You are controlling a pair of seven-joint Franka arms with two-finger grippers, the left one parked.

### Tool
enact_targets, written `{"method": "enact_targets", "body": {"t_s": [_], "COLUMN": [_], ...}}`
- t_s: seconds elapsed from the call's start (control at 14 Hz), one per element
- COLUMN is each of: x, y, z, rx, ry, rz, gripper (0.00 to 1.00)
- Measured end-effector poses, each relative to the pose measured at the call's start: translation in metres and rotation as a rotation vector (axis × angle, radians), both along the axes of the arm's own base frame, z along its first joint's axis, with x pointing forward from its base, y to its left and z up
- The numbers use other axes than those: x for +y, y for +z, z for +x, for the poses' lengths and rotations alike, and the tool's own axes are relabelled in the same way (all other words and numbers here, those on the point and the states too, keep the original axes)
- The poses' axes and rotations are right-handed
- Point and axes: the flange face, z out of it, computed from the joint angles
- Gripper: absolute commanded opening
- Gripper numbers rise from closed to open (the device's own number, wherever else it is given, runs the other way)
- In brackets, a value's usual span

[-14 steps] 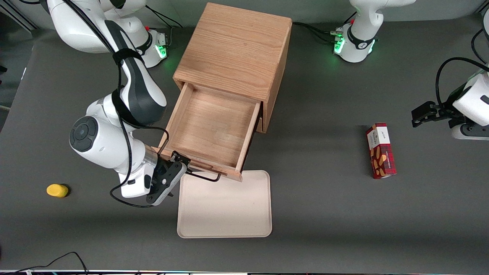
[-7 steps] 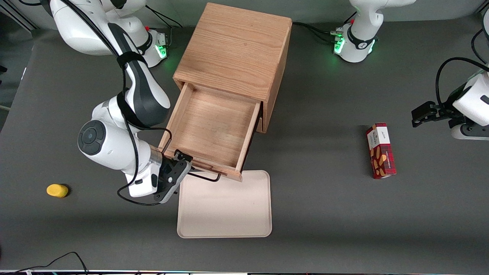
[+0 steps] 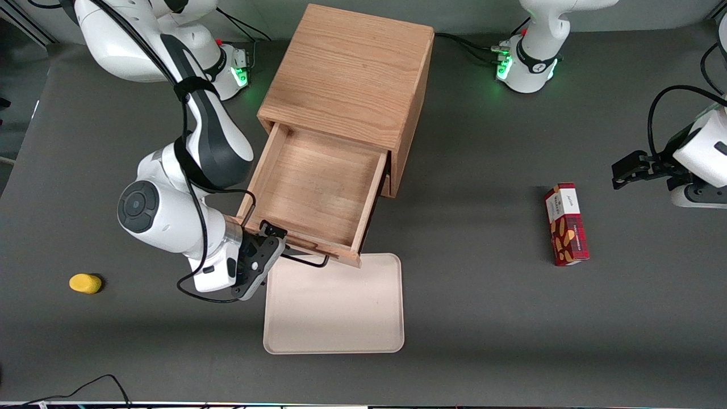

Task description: Close top drawer

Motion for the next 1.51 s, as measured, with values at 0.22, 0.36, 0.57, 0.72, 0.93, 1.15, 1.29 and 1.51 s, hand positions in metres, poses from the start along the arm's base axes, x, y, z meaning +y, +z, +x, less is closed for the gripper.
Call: {"method": "enact_targets", "body": {"t_s": [0.22,0.36,0.57,0.72,0.93,1.15,1.29,1.51], "x": [0.000,0.000,0.000,0.000,0.000,-0.001,-0.001,-0.002], "y": [-0.003,-0.006,-0.013,-0.014,-0.015,-0.016,-0.017,-0.017], "z": [-0.001,0.000,0.000,0.001,0.001,0.002,0.002,0.000], "rx": [0.011,0.014,0.019,0.020,0.022,0.029,0.035,0.057], "ry": [-0.001,0.003,0.017,0.017,0.016,0.009,0.002,0.003], "rz": [0.005,0.003,0.000,0.000,0.001,0.014,0.028,0.030], "gripper": [1.00,1.00,1.00,1.00,1.00,1.00,1.00,1.00]}}
